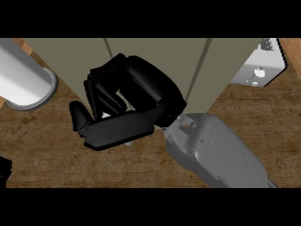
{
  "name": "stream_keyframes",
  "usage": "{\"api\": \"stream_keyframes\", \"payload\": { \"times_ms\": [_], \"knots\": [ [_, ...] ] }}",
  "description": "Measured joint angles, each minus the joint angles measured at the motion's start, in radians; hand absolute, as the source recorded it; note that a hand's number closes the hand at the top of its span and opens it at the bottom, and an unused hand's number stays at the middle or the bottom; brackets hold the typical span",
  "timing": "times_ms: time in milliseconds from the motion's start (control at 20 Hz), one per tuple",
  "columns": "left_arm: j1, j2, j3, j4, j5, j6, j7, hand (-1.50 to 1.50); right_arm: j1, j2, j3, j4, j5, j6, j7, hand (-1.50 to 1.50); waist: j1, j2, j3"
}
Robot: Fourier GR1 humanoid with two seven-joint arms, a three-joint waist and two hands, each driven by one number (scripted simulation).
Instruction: Pick up the wine, place it into the cabinet and close the cabinet
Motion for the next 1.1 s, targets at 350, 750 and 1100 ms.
{"api": "stream_keyframes", "payload": {
  "times_ms": [350, 750, 1100],
  "knots": [
    [-0.013, -0.03, 0.022, 0.033, -0.03, -0.046, 0.004, 1.5, -0.02, -0.003, -0.068, 0.186, 0.006, 0.081, -0.077, 1.5, 0.0, -0.001, 0.0],
    [-0.034, -0.058, 0.021, 0.011, -0.053, -0.034, 0.046, 1.5, -0.054, -0.004, -0.123, 0.334, 0.031, 0.225, -0.196, 1.5, 0.012, -0.022, -0.006],
    [-0.066, -0.054, 0.041, 0.034, -0.044, -0.048, 0.054, 1.5, -0.089, -0.024, -0.142, 0.417, 0.019, 0.358, -0.246, 1.5, 0.026, -0.028, -0.014]
  ]
}}
